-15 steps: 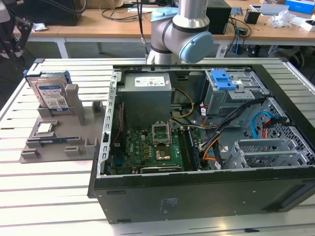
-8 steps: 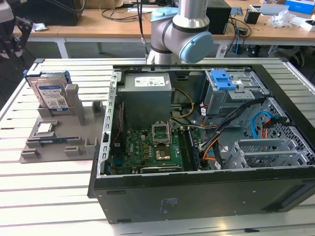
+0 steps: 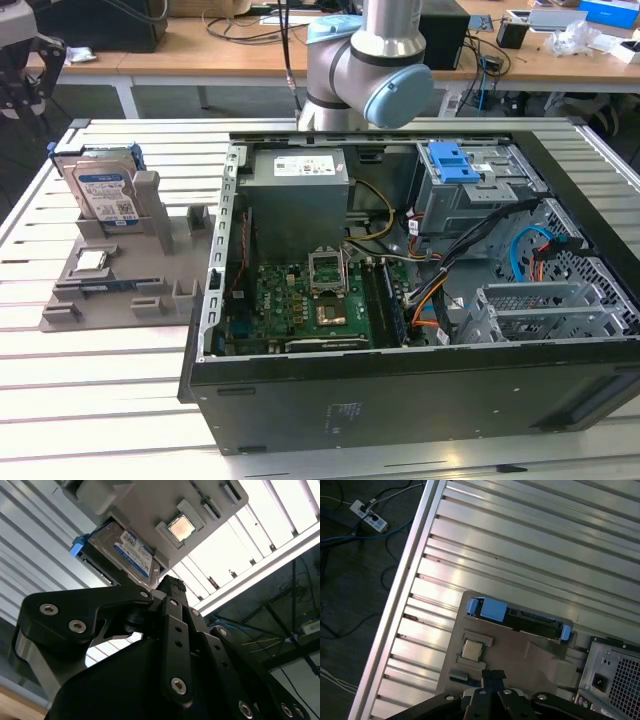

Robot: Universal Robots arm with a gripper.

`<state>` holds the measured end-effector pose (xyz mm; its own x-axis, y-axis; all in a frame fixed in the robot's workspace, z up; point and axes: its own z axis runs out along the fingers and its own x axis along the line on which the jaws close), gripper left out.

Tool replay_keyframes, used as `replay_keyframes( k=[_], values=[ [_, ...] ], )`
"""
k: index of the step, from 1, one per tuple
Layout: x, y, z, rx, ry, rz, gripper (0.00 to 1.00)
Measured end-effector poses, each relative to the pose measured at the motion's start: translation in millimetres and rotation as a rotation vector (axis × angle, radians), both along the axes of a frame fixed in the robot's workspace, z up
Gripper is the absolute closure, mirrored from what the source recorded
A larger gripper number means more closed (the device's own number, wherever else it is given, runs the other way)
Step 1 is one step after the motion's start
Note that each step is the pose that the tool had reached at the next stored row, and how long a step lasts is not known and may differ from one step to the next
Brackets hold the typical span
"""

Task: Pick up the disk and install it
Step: 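Pick up the disk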

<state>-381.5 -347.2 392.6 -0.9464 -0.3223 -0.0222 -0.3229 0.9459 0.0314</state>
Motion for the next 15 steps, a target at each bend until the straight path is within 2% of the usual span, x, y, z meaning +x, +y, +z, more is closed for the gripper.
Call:
replay_keyframes(
  k=[15],
  values=[
    [0.0,0.0,0.0,-0.0039,0.0001,0.192,0.89]
  ],
)
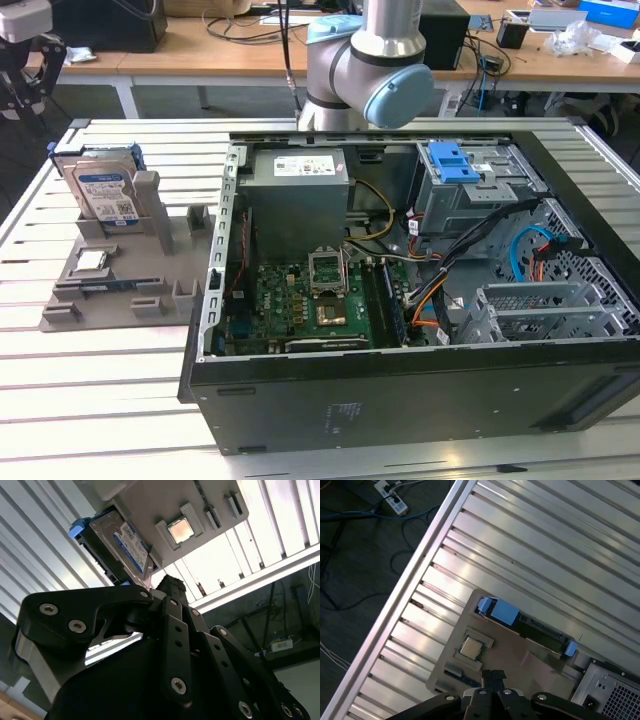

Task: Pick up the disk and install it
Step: 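Pick up the disk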

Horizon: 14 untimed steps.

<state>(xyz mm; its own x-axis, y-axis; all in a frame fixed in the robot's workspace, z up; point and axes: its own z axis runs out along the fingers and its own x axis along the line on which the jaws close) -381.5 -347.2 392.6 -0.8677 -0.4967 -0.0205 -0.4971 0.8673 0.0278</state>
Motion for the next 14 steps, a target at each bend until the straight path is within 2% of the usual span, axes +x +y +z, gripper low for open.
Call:
replay_keyframes(
  k=[14],
  values=[
    [0.0,0.0,0.0,-0.0028,0.0000,0.139,0.89]
  ],
)
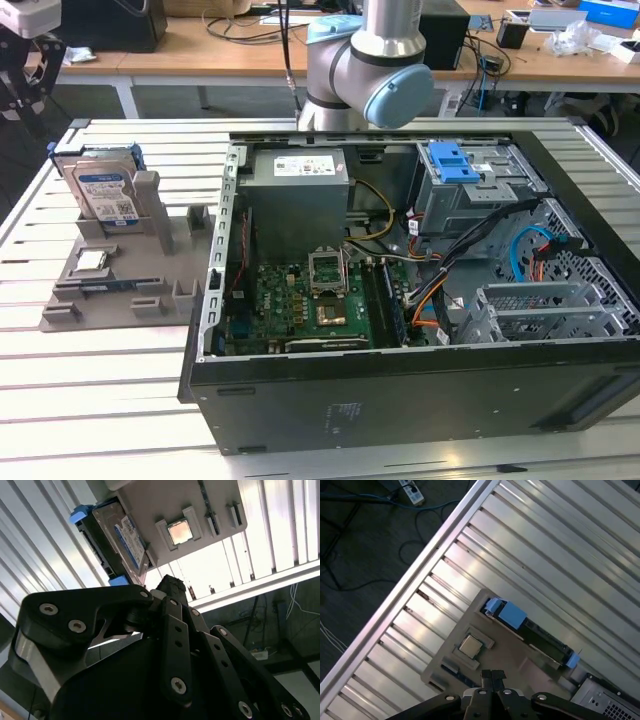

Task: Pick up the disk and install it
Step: 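Pick up the disk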

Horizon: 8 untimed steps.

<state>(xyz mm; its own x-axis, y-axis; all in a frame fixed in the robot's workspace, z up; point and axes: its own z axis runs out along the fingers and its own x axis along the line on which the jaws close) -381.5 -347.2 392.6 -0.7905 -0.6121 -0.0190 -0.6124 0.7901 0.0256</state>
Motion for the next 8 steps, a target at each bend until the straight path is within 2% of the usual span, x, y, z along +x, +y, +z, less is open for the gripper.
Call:
replay_keyframes(
  k=[8],
  values=[
    [0.0,0.0,0.0,-0.0019,0.0001,0.091,0.89]
  ],
)
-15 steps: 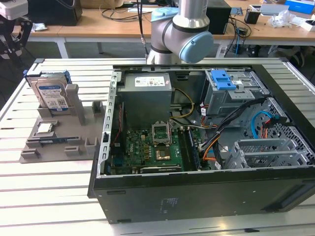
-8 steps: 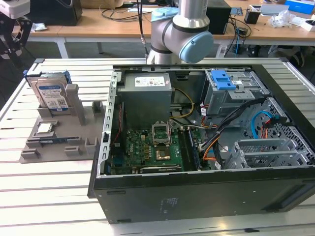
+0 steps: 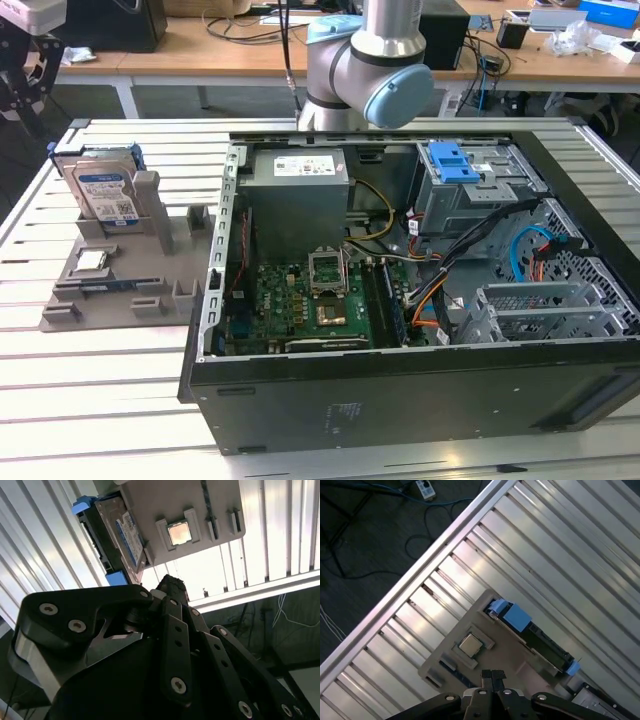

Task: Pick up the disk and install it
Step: 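Pick up the disk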

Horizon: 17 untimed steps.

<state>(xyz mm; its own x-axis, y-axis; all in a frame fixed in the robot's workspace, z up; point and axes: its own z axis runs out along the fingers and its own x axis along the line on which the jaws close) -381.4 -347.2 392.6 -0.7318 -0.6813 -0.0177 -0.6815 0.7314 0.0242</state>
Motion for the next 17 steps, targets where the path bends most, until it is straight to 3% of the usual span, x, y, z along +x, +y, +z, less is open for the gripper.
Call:
replay_keyframes(
  k=[17],
  values=[
    [0.0,0.0,0.0,-0.0042,-0.0001,0.199,0.89]
  ],
)
